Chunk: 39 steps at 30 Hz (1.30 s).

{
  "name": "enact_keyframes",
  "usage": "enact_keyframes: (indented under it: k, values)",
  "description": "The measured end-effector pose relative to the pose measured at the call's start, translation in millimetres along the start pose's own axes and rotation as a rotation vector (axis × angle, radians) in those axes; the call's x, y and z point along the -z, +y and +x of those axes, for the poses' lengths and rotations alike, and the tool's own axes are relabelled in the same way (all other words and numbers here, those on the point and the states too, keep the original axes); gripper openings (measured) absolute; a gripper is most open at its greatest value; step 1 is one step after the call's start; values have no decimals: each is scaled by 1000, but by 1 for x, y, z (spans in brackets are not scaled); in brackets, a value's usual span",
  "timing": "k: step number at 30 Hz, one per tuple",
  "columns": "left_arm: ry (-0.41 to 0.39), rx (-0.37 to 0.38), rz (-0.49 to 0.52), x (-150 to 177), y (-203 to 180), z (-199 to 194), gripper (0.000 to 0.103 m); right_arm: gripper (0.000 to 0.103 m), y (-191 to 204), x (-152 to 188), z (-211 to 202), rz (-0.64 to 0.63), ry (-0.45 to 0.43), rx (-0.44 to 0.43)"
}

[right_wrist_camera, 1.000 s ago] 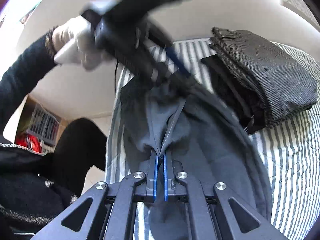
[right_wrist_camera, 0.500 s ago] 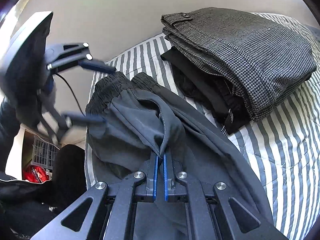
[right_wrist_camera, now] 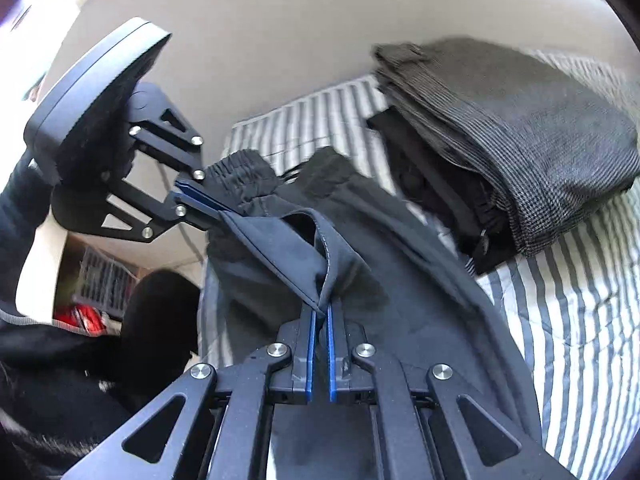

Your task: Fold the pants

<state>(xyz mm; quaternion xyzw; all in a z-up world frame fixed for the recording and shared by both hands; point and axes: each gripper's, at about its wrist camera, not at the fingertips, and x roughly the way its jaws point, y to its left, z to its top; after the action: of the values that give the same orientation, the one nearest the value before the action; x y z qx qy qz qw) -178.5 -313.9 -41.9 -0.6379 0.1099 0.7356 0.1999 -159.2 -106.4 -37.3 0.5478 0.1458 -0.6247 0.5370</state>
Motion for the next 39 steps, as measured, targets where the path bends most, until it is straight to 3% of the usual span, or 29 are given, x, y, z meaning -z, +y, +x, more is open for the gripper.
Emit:
enact_keyframes:
  k: [2, 5, 10, 11, 12, 13, 16, 19, 21, 24, 27, 31, 36, 39]
  values:
    - [16, -21, -73, -17, 23, 19, 7, 5, -25, -9, 17, 82, 31, -6]
    - [7, -28, -114, -39, 48, 35, 12, 6, -46, -18, 40, 126, 80, 91]
    - [-12, -4, -158, -49, 65, 42, 27, 12, -55, -24, 34, 131, 70, 195]
    - [-21, -6, -170, -49, 69, 41, 38, 17, -53, -24, 29, 122, 52, 241]
    - [-30, -12, -191, -49, 73, 41, 56, 21, -52, -25, 23, 115, 31, 297]
    - [-33, -20, -224, -48, 79, 41, 61, 21, -53, -25, 15, 125, 4, 340]
    - [-35, -43, -225, -41, 81, 40, 62, 21, -46, -20, -8, 164, -83, 352]
    - [-44, -56, -258, -31, 85, 32, 64, 22, -18, -5, -23, 115, -136, 350]
    - [-74, -43, -280, -23, 86, 20, 67, 22, -2, 11, -22, 75, -111, 264]
    - [-106, -50, -294, -11, 83, 3, 67, 22, 6, 28, 2, 35, -19, 257]
    - [-128, -52, -298, -2, 79, -9, 69, 20, -16, 26, 26, 62, 39, 398]
    - [-126, -70, -326, 0, 81, -14, 70, 19, -66, 6, 36, 212, 32, 560]
    - [-207, -9, -313, -1, 57, -39, 70, 19, -89, 4, 32, 314, 25, 522]
    - [-226, 30, -196, -8, 9, -42, 70, 22, -86, 16, -2, 373, -66, 459]
